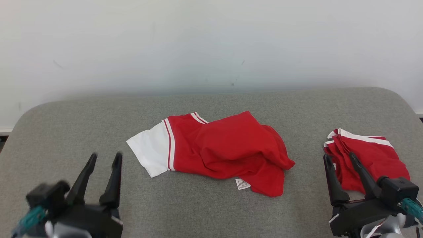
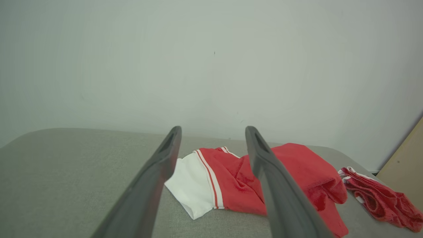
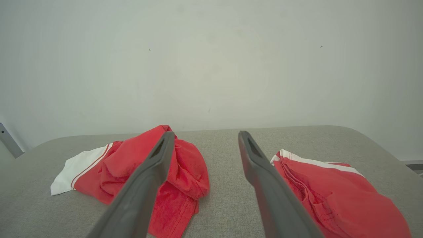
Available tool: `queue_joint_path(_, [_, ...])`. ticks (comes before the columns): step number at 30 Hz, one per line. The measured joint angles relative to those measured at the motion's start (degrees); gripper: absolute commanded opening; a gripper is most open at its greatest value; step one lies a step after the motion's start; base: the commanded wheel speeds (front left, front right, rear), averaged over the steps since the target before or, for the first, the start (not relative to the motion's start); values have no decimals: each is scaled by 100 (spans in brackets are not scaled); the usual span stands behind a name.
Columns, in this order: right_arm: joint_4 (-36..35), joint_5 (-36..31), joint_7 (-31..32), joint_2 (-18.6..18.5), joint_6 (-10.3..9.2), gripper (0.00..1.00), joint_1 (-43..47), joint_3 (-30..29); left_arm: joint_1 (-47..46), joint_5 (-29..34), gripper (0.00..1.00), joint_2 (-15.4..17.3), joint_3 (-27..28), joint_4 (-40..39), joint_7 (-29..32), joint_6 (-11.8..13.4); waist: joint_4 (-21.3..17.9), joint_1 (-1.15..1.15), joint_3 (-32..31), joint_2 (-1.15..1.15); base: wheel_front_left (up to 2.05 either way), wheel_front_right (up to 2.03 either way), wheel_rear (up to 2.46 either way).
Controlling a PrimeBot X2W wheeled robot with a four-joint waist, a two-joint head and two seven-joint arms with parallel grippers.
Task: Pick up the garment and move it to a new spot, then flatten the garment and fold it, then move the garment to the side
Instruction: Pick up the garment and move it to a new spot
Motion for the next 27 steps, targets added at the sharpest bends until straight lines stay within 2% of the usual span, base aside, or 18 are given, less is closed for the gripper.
queue_joint_path(4, [10,41,-3,15,-9,100,32,-46,818,93,100,-175,500,-26,-238,1,-17,0,10,0,0,0,0])
queue_joint_path(10, [35,88,-133,58,-66,100,125,-168,1487,235,100,-693,1144,-65,-407,1,-53,0,61,0,0,0,0])
queue_joint_path(20, [209,216,-378,168,-82,100,94,-213,1538,410,100,-1152,1290,-200,-430,1,-110,1,148,0,0,0,0])
queue_joint_path(27, [314,216,-458,174,-73,100,77,-210,1539,432,100,-1270,1337,-197,-475,1,-134,1,162,0,0,0,0])
